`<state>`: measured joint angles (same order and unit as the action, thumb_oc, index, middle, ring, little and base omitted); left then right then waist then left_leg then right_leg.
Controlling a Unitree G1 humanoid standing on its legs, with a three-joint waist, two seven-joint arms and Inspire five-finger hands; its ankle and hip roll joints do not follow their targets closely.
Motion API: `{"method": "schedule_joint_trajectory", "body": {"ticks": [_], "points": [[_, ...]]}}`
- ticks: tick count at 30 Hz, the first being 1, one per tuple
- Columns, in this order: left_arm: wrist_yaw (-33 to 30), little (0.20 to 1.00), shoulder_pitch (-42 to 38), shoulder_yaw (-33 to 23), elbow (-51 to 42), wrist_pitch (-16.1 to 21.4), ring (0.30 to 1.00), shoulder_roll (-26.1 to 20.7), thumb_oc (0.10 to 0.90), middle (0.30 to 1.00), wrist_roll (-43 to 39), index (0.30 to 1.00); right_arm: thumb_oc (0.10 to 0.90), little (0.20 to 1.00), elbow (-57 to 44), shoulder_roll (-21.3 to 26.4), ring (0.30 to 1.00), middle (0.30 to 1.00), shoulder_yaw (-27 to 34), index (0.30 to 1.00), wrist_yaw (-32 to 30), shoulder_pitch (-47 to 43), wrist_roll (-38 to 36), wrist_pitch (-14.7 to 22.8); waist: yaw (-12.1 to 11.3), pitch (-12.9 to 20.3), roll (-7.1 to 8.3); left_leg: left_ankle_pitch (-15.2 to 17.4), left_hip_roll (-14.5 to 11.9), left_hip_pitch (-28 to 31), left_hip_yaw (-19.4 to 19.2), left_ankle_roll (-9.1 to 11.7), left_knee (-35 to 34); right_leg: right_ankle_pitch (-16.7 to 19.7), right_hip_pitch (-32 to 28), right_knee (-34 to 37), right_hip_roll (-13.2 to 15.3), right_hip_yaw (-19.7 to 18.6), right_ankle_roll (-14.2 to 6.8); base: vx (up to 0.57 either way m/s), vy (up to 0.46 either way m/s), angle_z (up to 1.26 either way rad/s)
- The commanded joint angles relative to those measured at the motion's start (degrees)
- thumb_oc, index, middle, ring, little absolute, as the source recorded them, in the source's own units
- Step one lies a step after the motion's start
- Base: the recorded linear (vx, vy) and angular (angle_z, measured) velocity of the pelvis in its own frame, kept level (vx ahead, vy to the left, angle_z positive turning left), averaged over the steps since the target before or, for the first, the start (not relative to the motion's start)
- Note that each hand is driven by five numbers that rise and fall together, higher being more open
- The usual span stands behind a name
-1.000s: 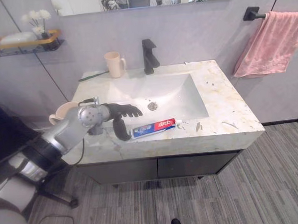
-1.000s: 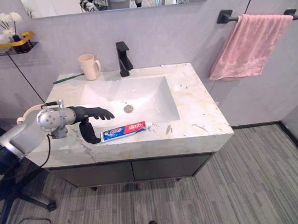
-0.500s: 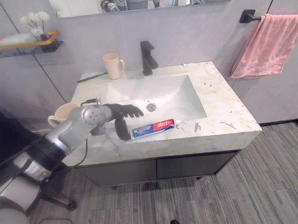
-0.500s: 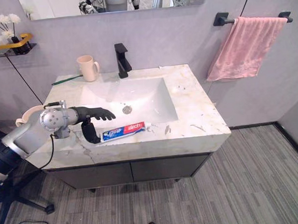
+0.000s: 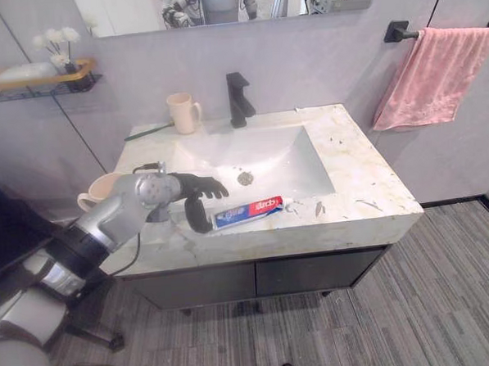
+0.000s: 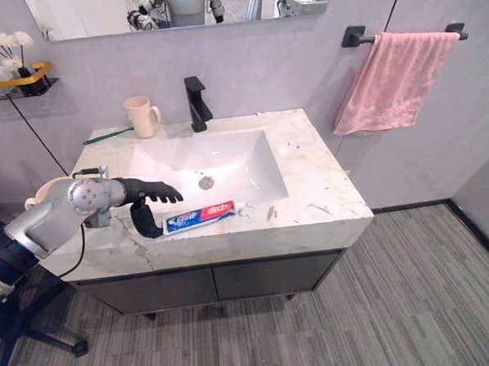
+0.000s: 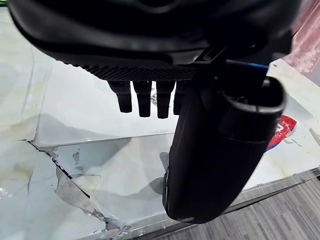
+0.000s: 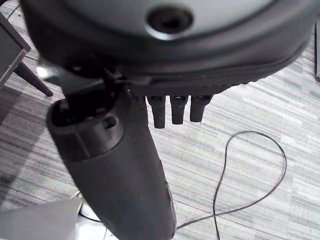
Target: Organize the bathroom.
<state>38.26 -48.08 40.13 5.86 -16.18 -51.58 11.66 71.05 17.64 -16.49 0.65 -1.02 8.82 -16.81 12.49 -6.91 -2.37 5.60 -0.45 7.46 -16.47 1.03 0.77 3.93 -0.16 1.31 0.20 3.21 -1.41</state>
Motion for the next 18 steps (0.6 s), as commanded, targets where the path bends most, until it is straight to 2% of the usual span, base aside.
{"method": "schedule_joint_trajectory", "body": {"ticks": [1,3,10,18], "points": [[-3.0,0.900,1.8,-3.8,4.5,1.4,0.900,-1.7,0.800,0.900,5.0,0.900,0.800,0.900,1.8,3.5,0.900,0.900,-1.8,0.900,-1.5,0.3,2.2,-2.2,-0.6,2.6,1.41,0.5,0.3,-8.1,2.3,-2.0,8.1,-2.9,0.3,-3.0,1.2,1.7,-7.5,0.00,0.000,0.00],[-6.1,0.900,2.4,-3.7,6.2,3.0,0.900,-1.4,0.800,0.900,4.3,0.900,0.800,0.900,1.4,3.3,0.900,0.900,-2.0,0.900,-1.4,0.6,2.4,-2.4,-0.7,2.6,1.64,0.6,0.2,-8.3,2.1,-2.0,8.3,-3.0,0.3,-3.0,1.3,1.9,-7.5,0.00,-0.006,0.04],[-11.2,0.900,3.3,-4.1,7.8,6.1,0.900,0.1,0.800,0.900,3.4,0.900,0.800,0.900,1.5,2.7,0.900,0.900,-2.3,0.900,-1.2,0.8,2.8,-2.5,-0.7,2.6,2.03,0.8,0.0,-8.2,1.6,-2.0,8.4,-3.0,0.1,-2.9,1.2,1.9,-7.5,0.01,-0.005,0.03],[-15.1,0.900,3.0,-4.1,5.9,6.5,0.900,1.8,0.800,0.900,2.4,0.900,0.800,0.900,1.9,2.1,0.900,0.900,-2.5,0.900,-1.2,1.2,3.8,-2.5,-0.4,2.8,2.20,1.2,-0.2,-8.2,1.1,-2.0,9.3,-3.0,0.0,-3.2,1.4,1.6,-7.6,0.02,-0.006,0.01]]}}
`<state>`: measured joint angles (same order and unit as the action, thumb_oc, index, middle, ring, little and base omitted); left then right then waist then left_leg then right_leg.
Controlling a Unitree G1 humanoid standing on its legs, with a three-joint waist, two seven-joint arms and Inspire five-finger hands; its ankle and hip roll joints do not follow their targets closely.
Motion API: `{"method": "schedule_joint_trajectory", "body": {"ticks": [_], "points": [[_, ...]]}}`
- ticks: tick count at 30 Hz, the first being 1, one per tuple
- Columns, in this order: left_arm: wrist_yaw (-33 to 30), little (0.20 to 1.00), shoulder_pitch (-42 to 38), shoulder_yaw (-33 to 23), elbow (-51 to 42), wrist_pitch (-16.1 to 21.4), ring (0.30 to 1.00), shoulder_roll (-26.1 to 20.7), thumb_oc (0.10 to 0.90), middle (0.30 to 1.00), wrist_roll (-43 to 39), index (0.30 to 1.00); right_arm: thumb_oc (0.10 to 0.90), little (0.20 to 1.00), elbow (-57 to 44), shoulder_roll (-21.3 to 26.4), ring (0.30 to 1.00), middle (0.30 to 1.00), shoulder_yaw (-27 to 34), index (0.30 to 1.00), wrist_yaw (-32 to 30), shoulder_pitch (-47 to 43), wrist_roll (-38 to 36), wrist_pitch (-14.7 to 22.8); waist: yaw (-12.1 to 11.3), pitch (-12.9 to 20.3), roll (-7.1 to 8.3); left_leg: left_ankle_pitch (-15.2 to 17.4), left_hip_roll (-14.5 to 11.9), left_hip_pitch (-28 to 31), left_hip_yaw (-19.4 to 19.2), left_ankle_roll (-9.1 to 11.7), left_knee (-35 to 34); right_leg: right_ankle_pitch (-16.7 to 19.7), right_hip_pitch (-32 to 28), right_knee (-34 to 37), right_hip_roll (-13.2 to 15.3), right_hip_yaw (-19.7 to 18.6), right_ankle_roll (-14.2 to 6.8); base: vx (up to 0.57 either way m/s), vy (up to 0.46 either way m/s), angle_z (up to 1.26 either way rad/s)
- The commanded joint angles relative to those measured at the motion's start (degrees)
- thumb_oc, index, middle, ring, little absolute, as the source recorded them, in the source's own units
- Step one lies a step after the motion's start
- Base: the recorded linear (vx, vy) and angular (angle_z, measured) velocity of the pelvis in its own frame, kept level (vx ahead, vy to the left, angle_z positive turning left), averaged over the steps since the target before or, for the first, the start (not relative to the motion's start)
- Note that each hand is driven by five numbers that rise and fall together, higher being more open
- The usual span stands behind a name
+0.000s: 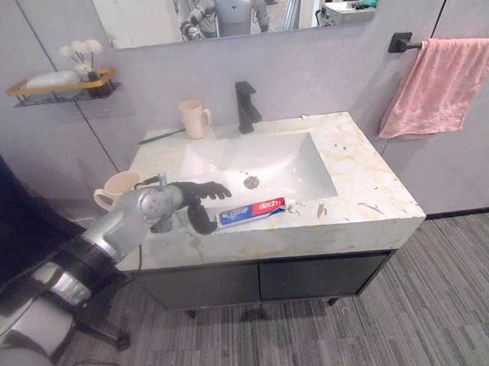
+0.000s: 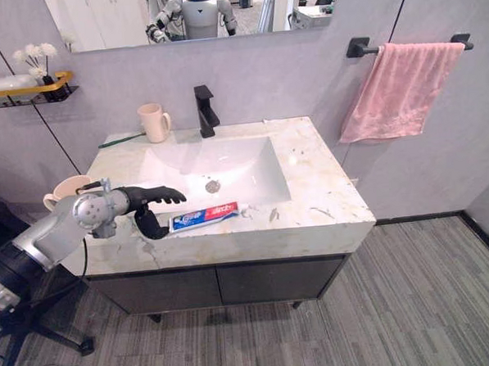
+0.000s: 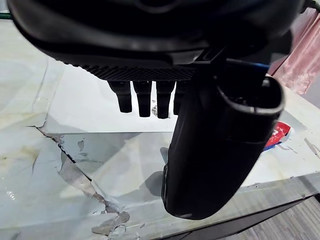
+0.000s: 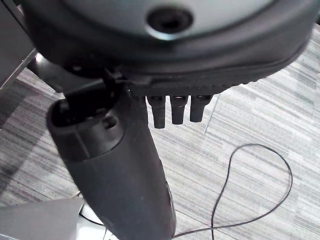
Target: Organize the bathroom.
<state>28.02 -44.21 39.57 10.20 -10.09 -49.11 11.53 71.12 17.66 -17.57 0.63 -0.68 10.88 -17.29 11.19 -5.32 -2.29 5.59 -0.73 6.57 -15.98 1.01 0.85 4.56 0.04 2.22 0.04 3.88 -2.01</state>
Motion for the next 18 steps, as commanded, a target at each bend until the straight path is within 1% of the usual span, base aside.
{"method": "schedule_joint_trajectory", "body": {"ticks": [1,6,11,18], "points": [[-5.3,0.900,-0.9,-3.5,1.4,0.3,0.900,-0.5,0.800,0.900,2.4,0.900,0.800,0.900,1.9,2.1,0.900,0.900,-1.4,0.900,-1.2,0.9,1.8,-1.9,1.0,1.2,2.12,1.3,0.0,-7.3,0.6,-2.0,9.3,-3.6,-0.2,-4.1,1.5,0.9,-7.0,0.00,0.000,0.00],[-8.0,0.900,-1.3,-4.2,-0.5,2.1,0.900,0.0,0.800,0.900,0.5,0.900,0.800,0.900,2.1,2.0,0.900,0.900,-1.6,0.900,-0.9,1.1,2.6,-1.8,1.1,1.0,2.14,1.7,0.0,-6.9,0.6,-2.1,9.5,-3.8,-0.7,-4.2,1.6,0.8,-7.2,0.01,0.000,0.00],[-7.8,0.900,-1.2,-5.1,-2.6,1.4,0.900,0.2,0.800,0.900,1.0,0.900,0.800,0.900,2.4,2.0,0.900,0.900,-1.7,0.900,-1.1,1.2,2.2,-1.3,0.9,1.2,2.20,1.4,0.2,-7.3,0.9,-2.0,9.7,-3.6,-0.4,-4.2,1.7,0.6,-7.1,0.00,0.000,0.00],[-6.8,0.900,-1.4,-5.6,-4.7,0.3,0.900,0.0,0.800,0.900,0.2,0.900,0.800,0.900,3.3,2.0,0.900,0.900,-1.7,0.900,-1.3,0.7,2.2,-0.7,0.8,1.5,1.71,1.2,0.3,-6.7,1.0,-2.0,8.9,-3.5,-0.5,-4.1,1.8,0.4,-7.1,0.00,0.000,0.00]]}}
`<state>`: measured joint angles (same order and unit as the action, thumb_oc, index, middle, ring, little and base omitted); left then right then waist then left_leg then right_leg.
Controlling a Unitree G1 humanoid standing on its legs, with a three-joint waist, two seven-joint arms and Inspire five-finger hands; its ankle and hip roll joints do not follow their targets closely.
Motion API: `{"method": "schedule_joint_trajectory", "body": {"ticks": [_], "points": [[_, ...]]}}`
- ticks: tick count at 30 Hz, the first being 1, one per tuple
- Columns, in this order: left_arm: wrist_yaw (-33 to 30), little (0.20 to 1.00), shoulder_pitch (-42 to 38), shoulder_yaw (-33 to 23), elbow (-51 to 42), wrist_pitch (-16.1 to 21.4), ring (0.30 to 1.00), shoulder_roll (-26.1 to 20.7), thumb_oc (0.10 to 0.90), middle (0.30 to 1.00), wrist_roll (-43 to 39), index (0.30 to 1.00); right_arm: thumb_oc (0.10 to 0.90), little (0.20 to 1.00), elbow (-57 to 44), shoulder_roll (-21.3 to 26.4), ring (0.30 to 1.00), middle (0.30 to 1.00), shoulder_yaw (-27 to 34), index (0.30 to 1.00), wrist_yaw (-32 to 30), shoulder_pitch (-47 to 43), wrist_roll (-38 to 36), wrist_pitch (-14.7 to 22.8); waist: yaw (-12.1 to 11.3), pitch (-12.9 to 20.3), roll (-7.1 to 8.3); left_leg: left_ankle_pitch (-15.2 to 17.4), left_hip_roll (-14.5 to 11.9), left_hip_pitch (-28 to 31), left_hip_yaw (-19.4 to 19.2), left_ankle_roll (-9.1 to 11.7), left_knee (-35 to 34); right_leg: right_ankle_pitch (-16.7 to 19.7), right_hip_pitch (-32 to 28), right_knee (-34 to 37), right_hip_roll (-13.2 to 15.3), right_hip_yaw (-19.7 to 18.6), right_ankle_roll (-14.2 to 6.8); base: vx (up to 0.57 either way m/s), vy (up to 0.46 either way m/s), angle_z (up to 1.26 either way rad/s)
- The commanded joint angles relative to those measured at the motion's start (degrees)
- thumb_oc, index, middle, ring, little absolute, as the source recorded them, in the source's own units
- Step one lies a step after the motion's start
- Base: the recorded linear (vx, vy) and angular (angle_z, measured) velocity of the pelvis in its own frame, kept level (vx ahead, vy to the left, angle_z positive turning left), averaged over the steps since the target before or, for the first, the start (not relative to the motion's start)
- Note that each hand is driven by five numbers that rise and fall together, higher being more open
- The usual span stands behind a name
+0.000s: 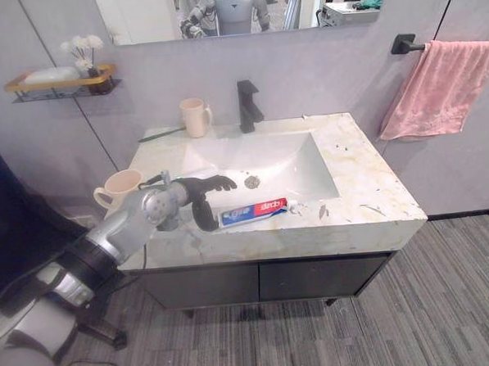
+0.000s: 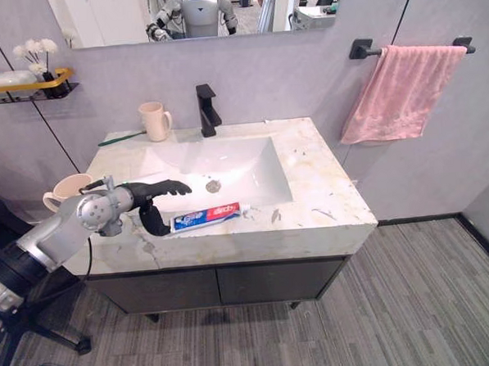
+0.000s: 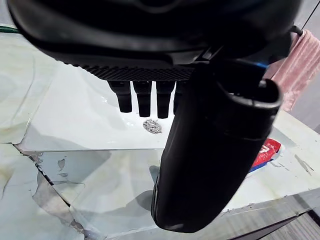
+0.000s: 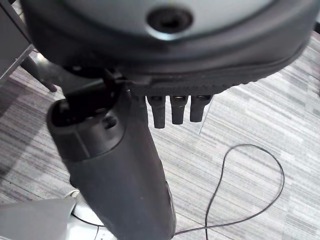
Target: Organize the bathroom.
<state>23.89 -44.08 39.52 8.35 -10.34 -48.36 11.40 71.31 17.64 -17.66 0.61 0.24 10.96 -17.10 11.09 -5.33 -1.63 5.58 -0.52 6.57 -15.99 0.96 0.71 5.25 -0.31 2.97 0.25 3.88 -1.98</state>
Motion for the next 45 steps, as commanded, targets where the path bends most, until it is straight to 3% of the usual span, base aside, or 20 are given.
{"method": "schedule_joint_trajectory", "body": {"ticks": [1,5,9,10,13,15,17,18,22,29,34,45], "points": [[-2.6,0.900,-1.5,-5.6,-2.9,0.6,0.900,-0.7,0.800,0.900,0.3,0.900,0.800,0.900,3.1,2.0,0.900,0.900,-1.6,0.900,-1.3,-0.2,2.2,-0.9,0.9,1.5,1.02,1.2,-0.1,-6.7,0.8,-2.0,9.1,-4.3,-0.2,-5.0,1.7,0.4,-7.1,0.00,0.000,0.00],[-2.3,0.900,-0.5,-6.1,-3.7,1.4,0.900,-1.0,0.800,0.900,0.3,0.900,0.800,0.900,3.3,1.8,0.900,0.900,-1.8,0.900,-2.4,0.2,1.2,-0.5,0.5,0.8,1.80,1.5,-1.2,-8.0,4.1,-1.6,12.0,-5.6,-0.8,-7.2,2.0,0.8,-6.4,-0.07,-0.009,0.14],[-1.5,0.900,-0.5,-6.4,-4.7,0.7,0.900,-0.1,0.800,0.900,1.5,0.900,0.800,0.900,2.5,3.3,0.900,0.900,-1.4,0.900,-2.4,0.0,0.5,-0.6,0.2,-0.9,2.01,5.0,-0.1,-10.8,3.0,-2.2,18.9,-5.8,-0.5,-8.5,2.2,2.5,-5.7,-0.15,0.054,0.16],[-1.4,0.900,-0.9,-5.5,-5.4,-0.1,0.900,-0.6,0.800,0.900,1.3,0.900,0.800,0.900,3.1,3.5,0.900,0.900,-1.0,0.900,-1.8,-0.3,1.2,-0.6,0.6,-1.0,1.42,3.7,-0.1,-10.4,1.0,-2.4,16.3,-5.5,0.4,-8.9,2.1,3.1,-5.9,-0.12,0.179,0.14],[-0.6,0.900,-0.9,-5.5,-6.9,-3.2,0.900,-0.9,0.800,0.900,2.2,0.900,0.800,0.900,4.1,3.9,0.900,0.900,-1.8,0.900,0.0,-1.8,3.1,0.0,0.8,-1.4,0.35,0.8,2.1,-7.0,1.8,-2.4,9.3,-2.8,1.6,-6.5,2.5,1.9,-7.4,-0.09,0.142,0.07],[-1.9,0.900,-1.3,-4.5,-6.1,-2.5,0.900,-1.4,0.800,0.900,1.4,0.900,0.800,0.900,4.3,3.3,0.900,0.900,-2.4,0.900,-0.9,-1.6,2.3,-0.3,2.2,-2.2,-1.17,-0.3,1.6,-6.0,3.0,-3.0,6.5,-4.7,4.1,-12.8,3.6,-2.4,-8.3,-0.11,0.072,-0.05],[-2.7,0.900,-0.7,-4.3,-5.0,-0.1,0.900,-1.5,0.800,0.900,1.2,0.900,0.800,0.900,4.6,3.1,0.900,0.900,-1.8,0.900,-1.1,-1.0,2.0,0.3,2.9,-2.7,-2.07,-0.7,0.6,-5.4,4.0,-3.2,5.3,-6.1,5.6,-18.3,4.6,-3.9,-8.7,-0.07,-0.015,0.33],[-3.9,0.900,0.0,-4.4,-6.0,-1.2,0.900,-2.2,0.800,0.900,1.6,0.900,0.800,0.900,4.1,2.9,0.900,0.900,-1.6,0.900,-0.9,-0.8,3.2,0.6,3.0,-3.0,-2.59,-1.0,-0.5,-5.5,4.3,-3.0,4.6,-8.1,5.9,-19.9,5.2,-4.3,-8.6,-0.07,-0.029,0.62],[-8.0,0.900,2.7,-3.9,-6.6,0.9,0.900,-2.1,0.800,0.900,1.7,0.900,0.800,0.900,4.1,2.7,0.900,0.900,-2.9,0.900,-1.8,-0.8,1.5,1.3,2.3,-2.2,-1.58,-1.3,0.5,-5.7,5.1,-2.3,4.1,-5.8,3.7,-12.2,4.4,-3.1,-8.1,-0.06,-0.110,0.28],[-11.9,0.900,8.2,-4.6,-1.5,6.1,0.900,0.3,0.800,0.900,5.9,0.900,0.800,0.900,3.9,2.6,0.900,0.900,-3.3,0.900,-2.8,0.4,2.6,0.9,2.0,-0.3,-0.99,-2.3,-0.7,-4.9,5.9,-1.9,1.8,-5.9,2.0,-9.2,3.1,-1.2,-7.6,-0.02,-0.060,0.14],[-12.8,0.900,8.1,-3.9,-0.1,6.2,0.900,1.0,0.800,0.900,6.9,0.900,0.800,0.900,3.6,2.2,0.900,0.900,-3.1,0.900,-2.4,0.7,3.9,0.9,2.3,0.5,-0.56,-2.0,-0.8,-4.0,4.9,-1.9,0.8,-5.7,1.6,-8.2,3.0,-1.2,-7.9,0.00,-0.006,-0.01],[-13.4,0.900,5.8,-1.5,2.1,3.0,0.900,3.8,0.800,0.900,9.6,0.900,0.800,0.900,3.3,0.4,0.900,0.900,-4.0,0.900,-2.3,1.0,6.9,0.3,3.3,2.1,-0.29,-1.5,-0.5,-3.2,3.4,-2.2,0.1,-5.3,0.9,-6.7,3.0,-1.8,-8.9,0.00,0.001,-0.11]]}}
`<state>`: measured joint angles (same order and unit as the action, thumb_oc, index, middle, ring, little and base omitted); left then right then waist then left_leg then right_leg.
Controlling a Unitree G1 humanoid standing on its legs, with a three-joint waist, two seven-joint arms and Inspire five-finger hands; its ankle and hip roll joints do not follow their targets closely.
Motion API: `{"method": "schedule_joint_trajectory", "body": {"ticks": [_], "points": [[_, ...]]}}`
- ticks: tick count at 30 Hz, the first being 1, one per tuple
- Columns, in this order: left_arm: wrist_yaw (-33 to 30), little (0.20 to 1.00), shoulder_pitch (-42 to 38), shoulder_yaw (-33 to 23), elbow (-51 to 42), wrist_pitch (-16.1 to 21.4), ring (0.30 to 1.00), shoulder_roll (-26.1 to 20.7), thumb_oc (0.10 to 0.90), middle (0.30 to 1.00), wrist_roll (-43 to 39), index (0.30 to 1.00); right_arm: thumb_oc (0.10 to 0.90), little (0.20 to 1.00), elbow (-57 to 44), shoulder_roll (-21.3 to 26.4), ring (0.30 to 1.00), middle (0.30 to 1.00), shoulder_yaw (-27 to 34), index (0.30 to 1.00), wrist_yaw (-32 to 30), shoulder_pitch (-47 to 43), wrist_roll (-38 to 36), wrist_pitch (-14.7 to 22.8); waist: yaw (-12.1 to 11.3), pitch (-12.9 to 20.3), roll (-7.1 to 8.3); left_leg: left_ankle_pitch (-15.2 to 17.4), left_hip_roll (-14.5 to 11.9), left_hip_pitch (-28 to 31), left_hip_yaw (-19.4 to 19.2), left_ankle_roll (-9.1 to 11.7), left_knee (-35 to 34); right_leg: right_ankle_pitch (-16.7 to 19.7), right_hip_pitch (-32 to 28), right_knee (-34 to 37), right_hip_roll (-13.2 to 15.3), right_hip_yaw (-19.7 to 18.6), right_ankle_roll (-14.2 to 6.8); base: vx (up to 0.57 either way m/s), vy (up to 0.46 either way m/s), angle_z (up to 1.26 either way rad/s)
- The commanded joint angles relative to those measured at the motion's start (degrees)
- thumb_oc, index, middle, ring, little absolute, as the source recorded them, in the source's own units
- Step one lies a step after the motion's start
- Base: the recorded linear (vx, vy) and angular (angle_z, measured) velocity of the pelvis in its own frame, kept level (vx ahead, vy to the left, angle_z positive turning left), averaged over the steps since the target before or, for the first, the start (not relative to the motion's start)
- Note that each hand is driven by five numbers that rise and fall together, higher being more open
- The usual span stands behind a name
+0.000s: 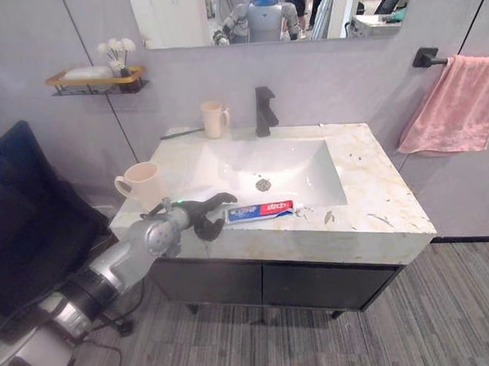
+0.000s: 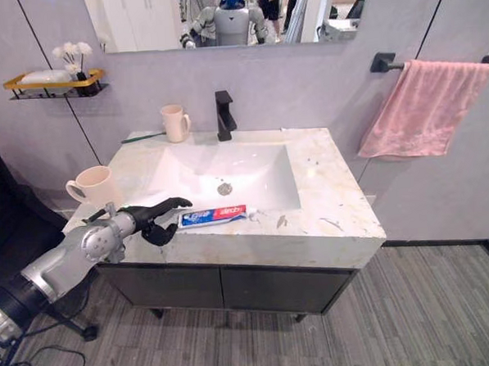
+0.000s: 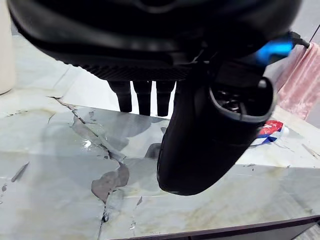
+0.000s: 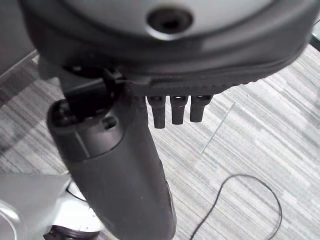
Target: Organize the bathroom.
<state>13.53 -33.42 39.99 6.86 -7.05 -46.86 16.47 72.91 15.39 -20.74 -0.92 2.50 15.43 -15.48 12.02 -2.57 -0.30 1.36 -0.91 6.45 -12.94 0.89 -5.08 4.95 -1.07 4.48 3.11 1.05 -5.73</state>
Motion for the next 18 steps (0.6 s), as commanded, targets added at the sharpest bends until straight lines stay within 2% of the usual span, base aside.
{"method": "schedule_joint_trajectory", "body": {"ticks": [1,8,10,14,16,18], "points": [[-3.5,0.900,-5.0,-1.7,3.8,-0.7,0.900,2.5,0.800,0.900,5.2,0.900,0.800,0.900,1.7,2.8,0.900,0.900,-0.8,0.900,-0.7,-1.3,2.9,-1.2,2.4,-0.4,-1.66,2.7,-0.1,-3.0,0.3,-2.2,5.8,-5.0,1.6,-8.1,0.1,1.0,-5.2,0.00,0.000,0.00],[-8.4,0.900,-4.4,-1.8,5.1,-3.3,0.900,3.1,0.800,0.900,8.0,0.900,0.800,0.900,1.7,2.8,0.900,0.900,-0.8,0.900,-0.6,-1.8,3.7,-1.7,2.1,0.2,-1.71,2.9,0.0,-2.6,0.2,-2.3,5.5,-5.0,1.1,-7.6,0.3,0.9,-5.4,0.00,0.014,-0.04],[-12.2,0.900,-3.5,-2.6,6.4,-4.7,0.900,3.0,0.800,0.900,9.8,0.900,0.800,0.900,1.5,2.8,0.900,0.900,-0.9,0.900,-0.3,-2.0,3.8,-1.8,1.7,0.3,-1.52,2.9,0.1,-2.6,0.4,-2.3,5.6,-5.0,1.0,-7.6,0.3,0.9,-5.4,0.00,0.000,0.00],[-20.1,0.900,-1.4,-5.1,7.3,-3.9,0.900,1.7,0.800,0.900,11.5,0.900,0.800,0.900,0.8,2.5,0.900,0.900,-1.2,0.900,-0.1,-2.0,2.7,-2.4,0.8,0.4,-1.24,2.9,0.0,-2.8,0.7,-2.3,5.7,-5.0,0.8,-7.5,0.4,0.8,-5.3,0.00,0.000,0.00],[-22.6,0.900,-0.8,-5.9,7.6,-4.3,0.900,1.3,0.800,0.900,12.9,0.900,0.800,0.900,0.6,2.5,0.900,0.900,-1.2,0.900,-0.1,-1.9,2.3,-2.7,0.5,0.4,-1.15,2.9,0.0,-2.8,0.8,-2.2,5.7,-5.0,0.8,-7.5,0.4,0.8,-5.3,0.00,-0.015,0.03],[-24.3,0.900,0.1,-7.4,7.7,-3.0,0.900,0.3,0.800,0.900,14.1,0.900,0.800,0.900,0.6,2.4,0.900,0.900,-1.1,0.900,-0.2,-1.8,1.3,-2.8,0.1,0.4,-1.03,2.8,0.0,-3.0,1.1,-2.1,5.8,-4.9,0.6,-7.3,0.4,0.7,-5.2,-0.01,-0.028,0.06]]}}
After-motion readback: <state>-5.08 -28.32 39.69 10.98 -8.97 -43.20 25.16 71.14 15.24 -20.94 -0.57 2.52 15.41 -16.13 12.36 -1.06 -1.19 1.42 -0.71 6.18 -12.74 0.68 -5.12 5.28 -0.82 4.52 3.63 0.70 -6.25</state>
